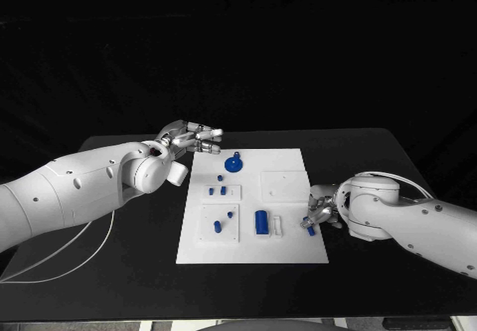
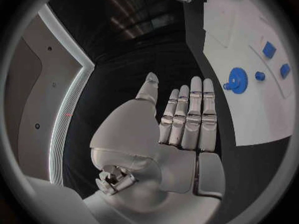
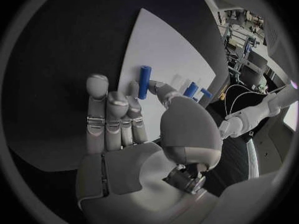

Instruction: Assemble the parts on the task board

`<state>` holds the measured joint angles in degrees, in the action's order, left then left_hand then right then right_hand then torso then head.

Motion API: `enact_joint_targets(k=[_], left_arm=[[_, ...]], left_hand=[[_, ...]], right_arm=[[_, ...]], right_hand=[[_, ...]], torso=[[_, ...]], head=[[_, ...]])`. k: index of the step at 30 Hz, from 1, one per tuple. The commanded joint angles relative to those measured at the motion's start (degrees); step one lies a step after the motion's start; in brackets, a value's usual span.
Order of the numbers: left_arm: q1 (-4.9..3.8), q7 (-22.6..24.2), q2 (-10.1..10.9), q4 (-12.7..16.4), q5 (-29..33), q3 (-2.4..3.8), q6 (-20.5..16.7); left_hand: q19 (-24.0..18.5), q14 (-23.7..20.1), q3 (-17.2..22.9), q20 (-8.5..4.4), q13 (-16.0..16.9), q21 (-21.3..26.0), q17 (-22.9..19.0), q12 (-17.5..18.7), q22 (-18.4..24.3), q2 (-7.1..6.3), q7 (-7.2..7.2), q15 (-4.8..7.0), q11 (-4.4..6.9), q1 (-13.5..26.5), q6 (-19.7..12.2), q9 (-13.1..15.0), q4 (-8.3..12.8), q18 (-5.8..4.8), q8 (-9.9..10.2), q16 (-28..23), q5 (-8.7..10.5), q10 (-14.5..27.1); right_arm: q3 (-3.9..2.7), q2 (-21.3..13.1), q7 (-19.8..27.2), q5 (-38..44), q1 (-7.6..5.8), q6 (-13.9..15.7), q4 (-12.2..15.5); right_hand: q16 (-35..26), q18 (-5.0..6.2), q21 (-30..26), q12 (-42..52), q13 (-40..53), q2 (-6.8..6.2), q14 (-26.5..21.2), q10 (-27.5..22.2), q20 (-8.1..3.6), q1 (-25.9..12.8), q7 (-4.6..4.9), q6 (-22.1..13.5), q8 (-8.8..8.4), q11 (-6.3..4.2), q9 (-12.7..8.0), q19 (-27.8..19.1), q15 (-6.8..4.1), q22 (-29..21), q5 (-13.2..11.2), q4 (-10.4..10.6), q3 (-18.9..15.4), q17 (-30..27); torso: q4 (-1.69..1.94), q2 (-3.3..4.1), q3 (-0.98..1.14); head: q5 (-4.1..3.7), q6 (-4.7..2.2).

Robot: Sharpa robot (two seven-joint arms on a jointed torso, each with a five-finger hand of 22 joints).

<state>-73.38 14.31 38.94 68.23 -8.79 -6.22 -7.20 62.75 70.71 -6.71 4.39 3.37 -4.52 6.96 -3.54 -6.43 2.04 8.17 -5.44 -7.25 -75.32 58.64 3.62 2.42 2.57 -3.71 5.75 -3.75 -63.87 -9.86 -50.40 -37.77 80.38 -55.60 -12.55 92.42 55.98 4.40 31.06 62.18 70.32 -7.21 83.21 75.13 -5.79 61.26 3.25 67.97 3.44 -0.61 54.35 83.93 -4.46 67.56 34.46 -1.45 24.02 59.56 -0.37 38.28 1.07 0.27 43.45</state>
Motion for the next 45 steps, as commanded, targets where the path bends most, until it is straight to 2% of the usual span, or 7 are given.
enact_joint_targets(k=[1,3,8,14,22,30,45], left_arm=[[0.01,0.2,0.0,0.2,0.4,0.04,0.9],[0.01,0.2,0.0,0.2,0.4,0.04,0.9],[0.01,0.2,0.0,0.2,0.4,0.04,0.9],[0.01,0.2,0.0,0.2,0.4,0.04,0.8],[0.01,0.1,0.0,0.2,0.4,0.04,0.8],[0.01,0.0,0.0,0.3,0.3,0.04,0.9],[0.00,-0.1,-0.1,0.3,0.2,0.03,1.2]], left_hand=[[-0.1,-0.5,-0.3,0.22,0.0,-0.2,0.0,0.0,0.0,0.38,0.16,-0.08,-0.11,0.2,-0.2,0.0,0.1,-0.43,0.1,0.1,0.13,-0.1],[-0.1,-0.5,-0.3,0.22,0.0,-0.2,0.0,0.0,0.0,0.38,0.16,-0.08,-0.11,0.2,-0.2,0.0,0.1,-0.43,0.1,0.1,0.13,-0.1],[-0.2,-0.5,-0.3,0.23,0.0,-0.2,0.0,0.0,0.0,0.40,0.19,-0.08,-0.12,0.2,-0.3,0.0,0.0,-0.42,0.1,0.1,0.11,-0.1],[-0.2,-0.5,-0.2,0.25,0.0,-0.2,0.0,0.0,0.0,0.32,0.30,-0.11,-0.20,0.2,-0.7,0.0,0.0,-0.41,0.1,0.1,0.12,0.2],[-0.2,-0.5,-0.2,0.25,0.0,-0.2,0.0,0.0,0.0,0.32,0.30,-0.11,-0.20,0.2,-0.7,0.0,0.0,-0.41,0.1,0.1,0.12,0.2],[-0.2,-0.6,-0.2,0.27,0.1,-0.2,0.0,0.0,0.0,0.27,0.30,-0.13,-0.20,0.2,-0.7,0.0,0.0,-0.39,0.1,0.1,0.12,0.2],[-0.2,-0.6,-0.2,0.27,0.0,-0.2,0.0,0.0,0.0,0.23,0.32,-0.12,-0.21,0.3,-0.7,0.0,0.0,-0.39,0.1,0.1,0.21,0.2]], right_arm=[[0.87,-0.3,-4.4,-4.8,1.09,0.6,-0.8],[0.86,-0.4,-4.4,-5.8,1.09,1.2,-0.8],[0.76,-0.8,-4.2,-8.1,1.08,2.9,-0.7],[-0.03,-1.3,-3.8,-10.5,1.08,4.8,0.0],[-2.29,-2.2,-2.6,-14.6,1.08,8.3,2.0],[-3.61,-2.3,-2.2,-17.5,1.08,10.9,4.1],[-4.01,-0.8,-2.6,-19.7,1.08,10.9,4.3]], right_hand=[[0.3,0.80,0.4,0.3,-0.2,0.51,-0.1,0.1,0.06,-1.3,2.17,-5.7,0.12,-0.51,-50.6,2.5,0.00,0.2,0.4,-8.2,7.5,0.0],[0.2,0.91,0.4,0.2,-0.3,0.52,-0.1,0.2,0.01,-1.7,2.05,-5.6,0.10,-0.58,-50.7,2.5,-0.08,0.2,-1.6,-7.6,6.2,-0.1],[0.2,0.90,0.4,0.1,-0.6,0.54,-0.1,0.1,-0.10,-1.5,1.88,-5.0,0.11,-0.65,-50.7,2.6,-0.20,0.1,-1.3,-7.3,5.0,-0.2],[0.2,0.95,0.3,0.1,-0.7,0.40,-0.2,0.1,-0.14,-1.6,1.86,-5.1,0.15,-0.64,-50.6,2.6,-0.23,0.0,-2.0,-6.9,4.3,-0.3],[0.2,1.02,0.8,0.1,-0.8,0.27,-0.2,0.2,-0.25,-0.9,1.77,-5.1,0.15,-0.65,-50.6,2.6,-0.35,-0.2,-1.8,-6.0,0.9,-0.3],[0.1,1.08,1.0,0.1,-0.9,0.30,-0.2,0.2,-0.34,-0.8,1.70,-4.9,0.15,-0.69,-50.6,2.7,-0.45,-0.2,-2.5,-5.8,0.6,-0.3],[0.0,0.92,1.5,0.0,-1.0,0.96,-0.2,0.3,-0.40,-0.6,1.36,-3.8,0.14,-0.83,-50.6,2.6,-0.51,-0.1,-4.9,-6.0,0.0,-0.4]], torso=[[-0.02,0.02,-0.02],[0.03,-0.01,-0.01],[0.10,-0.02,-0.05],[-0.03,-0.03,-0.01],[-0.02,0.00,-0.04],[0.11,-0.01,-0.06],[0.01,-0.02,-0.08]], head=[[0.13,-0.09],[0.24,-0.18],[0.42,-0.29],[0.74,-0.44],[0.79,-0.63],[0.93,-0.52],[1.08,-0.55]])
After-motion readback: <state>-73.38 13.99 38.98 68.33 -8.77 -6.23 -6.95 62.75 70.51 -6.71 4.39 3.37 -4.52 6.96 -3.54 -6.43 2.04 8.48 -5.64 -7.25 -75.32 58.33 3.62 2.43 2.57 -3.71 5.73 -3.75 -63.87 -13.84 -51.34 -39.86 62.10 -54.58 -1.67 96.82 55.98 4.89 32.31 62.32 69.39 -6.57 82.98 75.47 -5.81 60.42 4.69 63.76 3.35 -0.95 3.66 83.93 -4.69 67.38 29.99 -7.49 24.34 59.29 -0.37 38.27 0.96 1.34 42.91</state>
